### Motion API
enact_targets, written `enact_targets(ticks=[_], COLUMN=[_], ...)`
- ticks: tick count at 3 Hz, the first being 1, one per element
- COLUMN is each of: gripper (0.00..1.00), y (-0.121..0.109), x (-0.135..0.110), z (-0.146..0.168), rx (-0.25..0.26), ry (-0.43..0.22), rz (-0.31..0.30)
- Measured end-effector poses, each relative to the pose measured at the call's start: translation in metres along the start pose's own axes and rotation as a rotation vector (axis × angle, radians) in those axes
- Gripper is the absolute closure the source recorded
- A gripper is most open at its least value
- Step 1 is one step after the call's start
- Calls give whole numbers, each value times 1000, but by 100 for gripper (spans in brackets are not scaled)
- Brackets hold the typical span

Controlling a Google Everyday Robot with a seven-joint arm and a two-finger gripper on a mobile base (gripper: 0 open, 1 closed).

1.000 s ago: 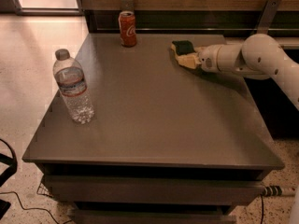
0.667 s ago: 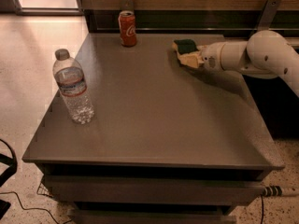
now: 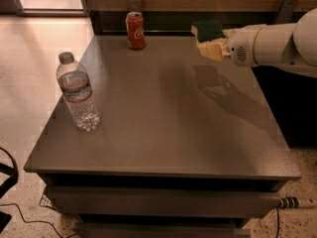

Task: Move sponge near water bottle

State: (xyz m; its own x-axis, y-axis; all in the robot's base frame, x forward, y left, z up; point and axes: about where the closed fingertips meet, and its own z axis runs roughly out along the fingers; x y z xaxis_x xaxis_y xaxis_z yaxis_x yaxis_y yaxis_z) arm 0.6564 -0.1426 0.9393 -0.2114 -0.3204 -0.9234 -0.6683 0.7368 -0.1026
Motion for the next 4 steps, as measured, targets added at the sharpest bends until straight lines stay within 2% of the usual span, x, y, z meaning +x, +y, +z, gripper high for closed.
enact_targets(ticks=[1, 2, 4], gripper=[100, 100, 100], y=[31, 58, 142], x=[-21, -21, 17], z=[-28, -44, -53], rx=[-36, -136, -322], ry=[18, 48, 64], rz=[-37, -54, -40])
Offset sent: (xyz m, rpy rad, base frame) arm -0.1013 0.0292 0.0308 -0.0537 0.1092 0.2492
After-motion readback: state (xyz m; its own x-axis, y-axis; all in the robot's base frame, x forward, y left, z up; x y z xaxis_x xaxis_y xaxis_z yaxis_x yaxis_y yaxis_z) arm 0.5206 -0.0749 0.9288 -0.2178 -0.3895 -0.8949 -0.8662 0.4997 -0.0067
